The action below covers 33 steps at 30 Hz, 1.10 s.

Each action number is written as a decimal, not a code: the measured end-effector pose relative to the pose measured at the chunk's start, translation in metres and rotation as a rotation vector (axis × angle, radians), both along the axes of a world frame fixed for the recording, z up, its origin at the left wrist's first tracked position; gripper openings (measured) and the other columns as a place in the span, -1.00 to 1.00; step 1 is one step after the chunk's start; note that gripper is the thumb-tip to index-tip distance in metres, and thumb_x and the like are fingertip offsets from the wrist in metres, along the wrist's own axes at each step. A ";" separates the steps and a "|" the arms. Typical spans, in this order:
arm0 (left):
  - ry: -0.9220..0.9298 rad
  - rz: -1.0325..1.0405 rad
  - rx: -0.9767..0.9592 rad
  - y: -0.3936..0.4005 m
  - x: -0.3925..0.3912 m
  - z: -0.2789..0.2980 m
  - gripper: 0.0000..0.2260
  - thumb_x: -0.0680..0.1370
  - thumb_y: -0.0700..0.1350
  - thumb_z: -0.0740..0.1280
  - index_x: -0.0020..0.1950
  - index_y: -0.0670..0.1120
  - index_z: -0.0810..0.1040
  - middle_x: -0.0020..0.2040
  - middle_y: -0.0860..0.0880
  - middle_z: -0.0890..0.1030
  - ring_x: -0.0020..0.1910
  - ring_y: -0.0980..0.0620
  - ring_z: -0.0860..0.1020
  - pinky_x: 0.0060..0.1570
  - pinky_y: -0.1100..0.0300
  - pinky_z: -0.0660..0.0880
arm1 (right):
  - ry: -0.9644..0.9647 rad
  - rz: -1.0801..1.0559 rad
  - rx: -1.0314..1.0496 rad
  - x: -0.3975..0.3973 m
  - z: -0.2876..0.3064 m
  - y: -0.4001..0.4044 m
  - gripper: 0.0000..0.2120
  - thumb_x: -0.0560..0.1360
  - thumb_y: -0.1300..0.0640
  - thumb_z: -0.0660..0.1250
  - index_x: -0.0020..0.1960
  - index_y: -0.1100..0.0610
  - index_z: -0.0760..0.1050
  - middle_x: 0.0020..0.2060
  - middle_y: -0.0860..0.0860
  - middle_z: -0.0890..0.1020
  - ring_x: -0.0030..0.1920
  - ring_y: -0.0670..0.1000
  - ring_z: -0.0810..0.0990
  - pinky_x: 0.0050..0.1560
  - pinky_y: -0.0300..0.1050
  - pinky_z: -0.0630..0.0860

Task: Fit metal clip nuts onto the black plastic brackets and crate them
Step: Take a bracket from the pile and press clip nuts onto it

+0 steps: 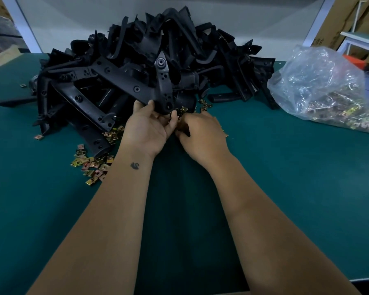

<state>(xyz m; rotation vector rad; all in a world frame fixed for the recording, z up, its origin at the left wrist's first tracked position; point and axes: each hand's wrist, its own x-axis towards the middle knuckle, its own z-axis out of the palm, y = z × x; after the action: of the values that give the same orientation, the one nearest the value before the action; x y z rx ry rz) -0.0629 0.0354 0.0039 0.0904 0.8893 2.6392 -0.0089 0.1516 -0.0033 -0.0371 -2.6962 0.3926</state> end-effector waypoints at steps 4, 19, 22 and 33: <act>-0.043 0.001 0.050 0.009 0.006 0.001 -0.79 0.71 -0.19 0.07 0.11 -0.02 0.48 0.03 -0.11 0.68 -0.08 -0.11 0.69 -0.17 0.04 0.63 | 0.072 0.036 -0.292 -0.001 0.001 0.001 -0.83 0.44 0.34 0.32 -0.08 0.10 0.46 -0.16 -0.02 0.47 -0.10 0.03 0.47 -0.16 -0.14 0.28; -0.171 0.136 0.060 0.037 0.001 -0.004 -0.81 0.66 -0.23 0.22 0.27 -0.19 0.42 0.04 -0.18 0.57 -0.10 -0.08 0.57 -0.32 0.18 0.60 | 0.485 -0.185 -1.659 -0.017 0.009 -0.007 -0.82 0.50 0.42 0.35 -0.12 0.20 0.65 -0.27 0.03 0.70 -0.24 -0.10 0.69 -0.16 -0.33 0.57; -0.182 0.136 0.049 0.035 0.000 -0.006 -0.64 0.64 -0.20 0.27 0.43 -0.25 0.38 0.15 -0.22 0.57 -0.07 -0.09 0.59 -0.29 0.17 0.60 | 0.457 -0.152 -1.911 -0.021 0.010 -0.023 -0.83 0.48 0.45 0.35 -0.07 0.23 0.63 -0.15 0.16 0.69 -0.18 -0.02 0.69 -0.20 -0.31 0.59; -0.152 0.262 -0.009 0.058 0.007 -0.011 -0.68 0.59 -0.13 0.37 0.32 -0.17 0.47 0.16 -0.25 0.63 0.09 -0.20 0.65 0.06 -0.10 0.63 | 0.427 -0.007 -2.010 -0.021 0.011 -0.020 -0.85 0.59 0.30 0.29 -0.11 0.19 0.61 -0.26 0.05 0.68 -0.24 -0.04 0.67 -0.18 -0.20 0.63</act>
<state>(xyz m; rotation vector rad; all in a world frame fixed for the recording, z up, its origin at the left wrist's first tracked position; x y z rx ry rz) -0.0556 0.0936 -0.0071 -0.2415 0.9155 2.8337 -0.0296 0.1311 0.0075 -0.4255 -0.9322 2.3876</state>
